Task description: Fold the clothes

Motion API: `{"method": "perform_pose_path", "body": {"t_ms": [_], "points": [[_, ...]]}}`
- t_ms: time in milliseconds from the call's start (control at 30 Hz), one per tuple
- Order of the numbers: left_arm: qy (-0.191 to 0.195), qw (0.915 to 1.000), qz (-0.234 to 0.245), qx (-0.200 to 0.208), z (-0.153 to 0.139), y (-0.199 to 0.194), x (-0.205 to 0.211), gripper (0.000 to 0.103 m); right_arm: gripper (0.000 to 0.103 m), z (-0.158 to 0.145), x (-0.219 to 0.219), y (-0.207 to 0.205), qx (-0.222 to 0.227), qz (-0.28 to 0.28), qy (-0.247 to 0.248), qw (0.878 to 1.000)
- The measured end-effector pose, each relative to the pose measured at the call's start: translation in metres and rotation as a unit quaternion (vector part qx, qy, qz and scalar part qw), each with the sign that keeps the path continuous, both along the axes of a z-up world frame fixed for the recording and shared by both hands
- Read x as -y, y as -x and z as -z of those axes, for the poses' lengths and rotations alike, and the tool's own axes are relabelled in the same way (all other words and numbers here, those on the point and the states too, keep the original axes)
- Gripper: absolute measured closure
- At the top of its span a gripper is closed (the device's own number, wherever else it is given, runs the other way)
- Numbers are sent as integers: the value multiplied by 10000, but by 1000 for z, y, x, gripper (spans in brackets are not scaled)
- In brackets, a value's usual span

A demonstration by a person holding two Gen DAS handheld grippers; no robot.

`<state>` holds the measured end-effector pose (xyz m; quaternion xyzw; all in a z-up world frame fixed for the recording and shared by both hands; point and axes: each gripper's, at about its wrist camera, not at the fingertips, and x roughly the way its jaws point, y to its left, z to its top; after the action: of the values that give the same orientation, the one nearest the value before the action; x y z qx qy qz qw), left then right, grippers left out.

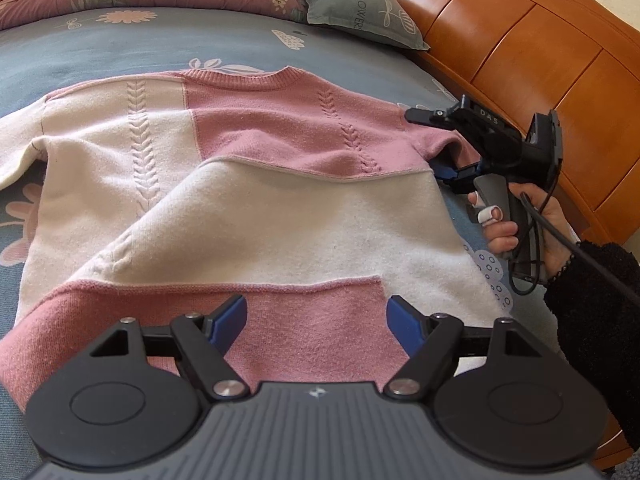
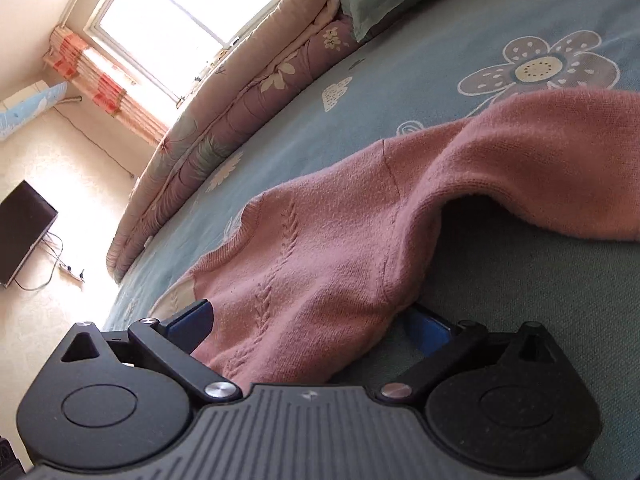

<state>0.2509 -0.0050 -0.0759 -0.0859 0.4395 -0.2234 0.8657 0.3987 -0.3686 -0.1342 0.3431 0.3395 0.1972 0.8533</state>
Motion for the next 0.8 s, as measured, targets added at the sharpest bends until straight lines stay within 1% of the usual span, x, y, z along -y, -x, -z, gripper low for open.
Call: {"method": "perform_pose_path", "body": {"t_ms": [67, 133, 233, 267, 300, 333, 400, 433, 533, 600, 667, 733, 800], "points": [[67, 10000, 31, 3, -1, 2, 1, 26, 0, 4, -1, -20, 28, 44, -221, 9997], [93, 10000, 30, 8, -1, 4, 1, 26, 0, 3, -5, -32, -74, -59, -323, 9994], [106, 9999, 13, -17, 1, 5, 0, 26, 0, 5, -18, -31, -268, -771, -761, 9938], [108, 9999, 5, -28, 2, 5, 0, 26, 0, 7, -24, -26, -342, -1101, -993, 9884], [110, 9999, -3, -39, 3, 5, 0, 26, 0, 9, -30, -18, -333, -1341, -1105, 9842], [109, 9999, -7, -50, 3, 4, 0, 26, 0, 10, -35, -9, -300, -1550, -1179, 9804], [88, 9999, -5, -65, 4, 4, 1, 26, 0, 9, -44, 4, -131, -1707, -959, 9806], [64, 10000, 9, -50, 3, 5, 2, 26, 0, 8, -45, 7, -75, -1693, -882, 9816], [16, 10000, 59, 31, -1, 9, 2, 26, 0, 11, -24, 7, -115, -1255, -1669, 9779], [25, 10000, 35, 58, -3, 10, -1, 26, 0, 8, 2, 11, 47, -885, -2393, 9669], [5, 10000, -30, 33, -3, 10, -4, 26, 0, 1, 23, 19, 257, -737, -2863, 9549], [-7, 10000, -69, 11, -2, 10, -6, 26, 0, -11, 46, 31, 457, -613, -3096, 9478], [-12, 10000, -84, -8, 0, 10, -6, 26, 0, -24, 66, 43, 581, -541, -3102, 9474]]}}
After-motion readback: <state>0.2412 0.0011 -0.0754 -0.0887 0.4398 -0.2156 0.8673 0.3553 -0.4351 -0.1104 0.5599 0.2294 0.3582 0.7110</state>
